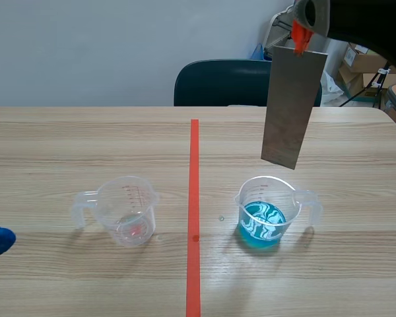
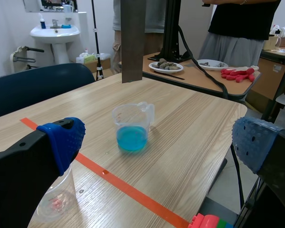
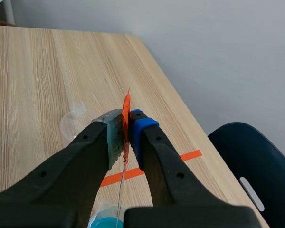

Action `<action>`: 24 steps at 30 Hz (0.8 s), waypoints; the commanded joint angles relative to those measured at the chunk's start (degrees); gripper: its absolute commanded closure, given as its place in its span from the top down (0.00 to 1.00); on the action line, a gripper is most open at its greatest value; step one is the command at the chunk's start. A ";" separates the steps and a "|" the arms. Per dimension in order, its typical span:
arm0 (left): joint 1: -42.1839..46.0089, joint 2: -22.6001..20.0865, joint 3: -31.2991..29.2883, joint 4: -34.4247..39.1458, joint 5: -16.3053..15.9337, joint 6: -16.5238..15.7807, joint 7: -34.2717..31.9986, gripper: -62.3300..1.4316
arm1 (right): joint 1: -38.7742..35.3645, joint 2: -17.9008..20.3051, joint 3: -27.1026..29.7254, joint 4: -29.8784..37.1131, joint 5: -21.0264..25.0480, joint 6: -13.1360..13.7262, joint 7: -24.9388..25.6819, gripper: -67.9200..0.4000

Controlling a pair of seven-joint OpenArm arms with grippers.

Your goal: Do the redox reaction experiment

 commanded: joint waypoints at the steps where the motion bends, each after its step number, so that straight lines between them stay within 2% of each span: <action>1: 0.28 0.28 0.20 1.18 -0.57 -0.04 -0.74 1.00 | 0.92 0.46 0.68 0.42 1.03 0.35 0.68 0.02; 9: 0.28 0.28 0.20 1.18 -0.57 -0.04 -0.74 1.00 | 4.20 -0.48 -1.95 0.42 0.98 0.35 -0.66 0.02; 13: 0.28 0.28 0.20 1.18 -0.57 -0.04 -0.74 1.00 | 7.67 -0.68 -6.58 0.42 0.81 0.35 -0.70 0.02; 24: 0.28 0.28 0.20 1.18 -0.57 -0.04 -0.74 1.00 | 19.39 -5.29 -19.26 0.07 0.15 0.35 -3.87 0.02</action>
